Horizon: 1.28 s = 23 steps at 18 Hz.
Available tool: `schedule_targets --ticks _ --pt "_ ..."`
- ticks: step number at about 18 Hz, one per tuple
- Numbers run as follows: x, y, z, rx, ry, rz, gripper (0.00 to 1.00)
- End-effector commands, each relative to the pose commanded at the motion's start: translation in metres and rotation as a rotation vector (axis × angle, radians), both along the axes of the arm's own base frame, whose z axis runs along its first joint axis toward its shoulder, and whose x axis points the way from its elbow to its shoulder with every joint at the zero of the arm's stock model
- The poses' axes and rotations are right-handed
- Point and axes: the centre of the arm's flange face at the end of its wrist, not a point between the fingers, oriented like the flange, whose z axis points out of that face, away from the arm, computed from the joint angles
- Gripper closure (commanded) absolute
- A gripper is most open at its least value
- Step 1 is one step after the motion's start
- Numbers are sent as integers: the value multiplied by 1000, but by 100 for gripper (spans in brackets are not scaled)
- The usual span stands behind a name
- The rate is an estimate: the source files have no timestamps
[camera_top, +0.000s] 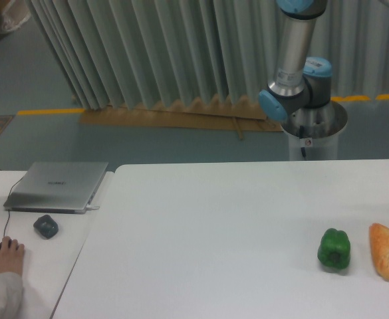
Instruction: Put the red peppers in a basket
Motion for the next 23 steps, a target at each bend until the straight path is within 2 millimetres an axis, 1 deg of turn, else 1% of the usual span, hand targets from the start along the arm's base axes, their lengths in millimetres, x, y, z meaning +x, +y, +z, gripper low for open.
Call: schedule_targets --ticks 6,15,18,21,23 --pt "1 1 0 14 -2 2 0" --pt "10 17 6 25 5 -17 0" --pt "18 31 9 29 10 1 0" --pt "33 56 8 35 10 28 0" --pt "47 74 6 38 4 47 0"
